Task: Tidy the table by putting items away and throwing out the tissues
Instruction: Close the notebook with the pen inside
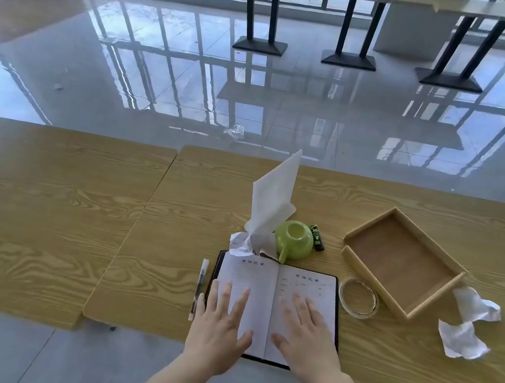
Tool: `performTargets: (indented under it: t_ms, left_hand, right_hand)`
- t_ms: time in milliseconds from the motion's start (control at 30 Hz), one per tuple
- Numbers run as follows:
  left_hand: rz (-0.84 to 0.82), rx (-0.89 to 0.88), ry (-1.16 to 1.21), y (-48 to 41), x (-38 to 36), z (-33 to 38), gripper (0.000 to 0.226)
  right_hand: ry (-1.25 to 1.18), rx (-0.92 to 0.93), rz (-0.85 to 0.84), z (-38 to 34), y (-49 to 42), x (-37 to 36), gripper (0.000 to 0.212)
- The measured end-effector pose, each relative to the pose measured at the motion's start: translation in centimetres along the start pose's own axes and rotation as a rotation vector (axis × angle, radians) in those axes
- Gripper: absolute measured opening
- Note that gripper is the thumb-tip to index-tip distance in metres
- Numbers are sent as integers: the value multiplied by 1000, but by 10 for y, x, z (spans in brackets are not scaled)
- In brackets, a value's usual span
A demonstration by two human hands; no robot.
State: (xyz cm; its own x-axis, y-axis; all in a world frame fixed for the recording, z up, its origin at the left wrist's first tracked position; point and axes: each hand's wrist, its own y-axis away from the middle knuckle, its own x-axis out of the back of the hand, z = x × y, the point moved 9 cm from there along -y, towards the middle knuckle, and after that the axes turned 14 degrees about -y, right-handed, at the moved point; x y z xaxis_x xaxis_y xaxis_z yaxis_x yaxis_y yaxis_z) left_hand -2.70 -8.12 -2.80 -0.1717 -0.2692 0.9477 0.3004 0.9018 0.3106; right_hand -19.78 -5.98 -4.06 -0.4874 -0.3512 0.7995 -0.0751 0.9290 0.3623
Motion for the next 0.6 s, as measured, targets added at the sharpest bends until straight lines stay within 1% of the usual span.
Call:
performTargets:
  t_ms: [100, 233, 400, 600]
  left_hand:
    - [-34, -53, -5, 2, -11, 12, 76]
    - [-70, -101, -31, 8, -25, 24, 78]
    - [-112, -48, 8, 20, -42, 18, 71]
    - [-79, -1, 62, 27, -41, 11, 58]
  right_hand:
    - [40, -17, -25, 23, 5, -11, 70]
    - [85, 44, 3, 48, 15, -18, 68]
    - [107, 73, 9, 60, 17, -17, 68]
    - [104, 70, 1, 61, 17, -16, 68]
